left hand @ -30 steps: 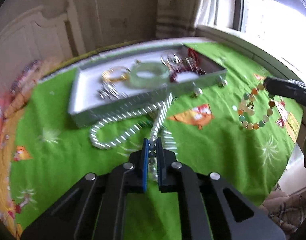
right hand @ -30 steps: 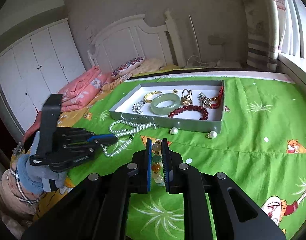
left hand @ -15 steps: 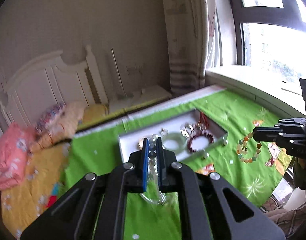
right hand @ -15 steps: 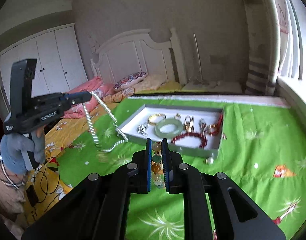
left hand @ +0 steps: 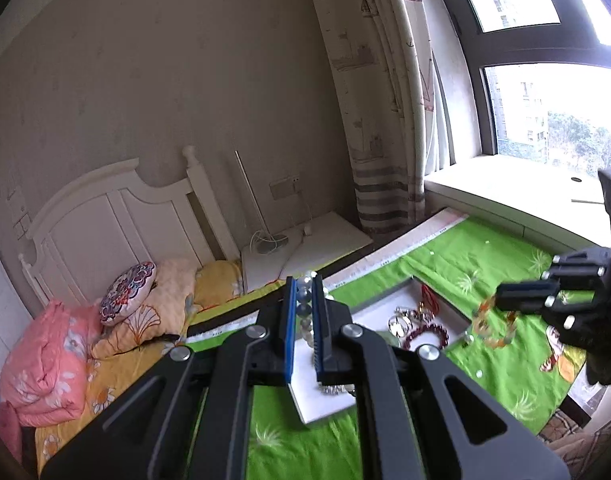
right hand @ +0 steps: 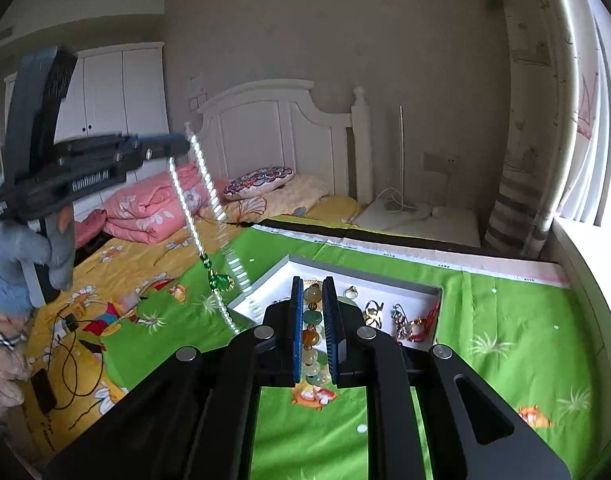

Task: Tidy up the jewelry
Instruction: 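Carry the bead necklace into the tray with the right tool while the left tool carries the pearl necklace there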

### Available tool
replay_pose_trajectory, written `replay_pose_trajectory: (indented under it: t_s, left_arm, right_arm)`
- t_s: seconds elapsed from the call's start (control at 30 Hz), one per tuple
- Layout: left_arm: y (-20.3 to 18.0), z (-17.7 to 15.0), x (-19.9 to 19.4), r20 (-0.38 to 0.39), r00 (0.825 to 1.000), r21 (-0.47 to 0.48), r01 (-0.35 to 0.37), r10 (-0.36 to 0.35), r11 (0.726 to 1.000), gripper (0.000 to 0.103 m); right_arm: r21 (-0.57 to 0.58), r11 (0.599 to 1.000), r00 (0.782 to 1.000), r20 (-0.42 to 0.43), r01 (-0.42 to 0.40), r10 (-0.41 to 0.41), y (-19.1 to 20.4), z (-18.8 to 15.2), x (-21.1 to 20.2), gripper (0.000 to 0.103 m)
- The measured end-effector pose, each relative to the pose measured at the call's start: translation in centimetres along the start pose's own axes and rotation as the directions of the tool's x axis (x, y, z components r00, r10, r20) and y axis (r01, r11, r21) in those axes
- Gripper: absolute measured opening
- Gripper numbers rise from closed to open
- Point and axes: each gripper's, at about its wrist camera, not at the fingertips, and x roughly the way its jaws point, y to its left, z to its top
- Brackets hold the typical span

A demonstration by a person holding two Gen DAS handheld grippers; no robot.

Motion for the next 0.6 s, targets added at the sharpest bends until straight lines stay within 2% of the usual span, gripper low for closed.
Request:
replay_pose_trajectory:
  t_s: [0.2, 0.4, 0.53, 0.6]
  left_arm:
    - [0.6, 1.7, 4.8, -0.044, 0.999, -0.012, -0.027, 0.027, 1.0, 0.007]
    - [1.2, 1.7, 10.2, -0.093, 0.994, -0.032, -0.065, 0.062, 0.997, 0.007]
    - [1.7, 1.1, 13.2, -0.116, 0.991, -0.062, -0.071, 0.063, 0.996, 0.007]
    - [1.8, 0.5, 14.6, -0.131, 0.99, -0.089, -0.057, 0.045, 0.994, 0.007]
  right_arm:
    - [-0.007, 1.0, 0.997, -0.069, -0.014, 0.014, 0.4, 0.0, 5.4, 0.015]
    - [0.033, 0.992, 0.988, -0.091, -0.12, 0.122, 0.9, 0.0, 10.6, 0.015]
    - [0.11, 0.974, 0.973, -0.1, -0.198, 0.209, 0.3, -0.8, 14.6, 0.015]
    - [0.12, 0.975, 0.97, -0.132, -0.187, 0.203, -0.1, -1.5, 16.3, 0.015]
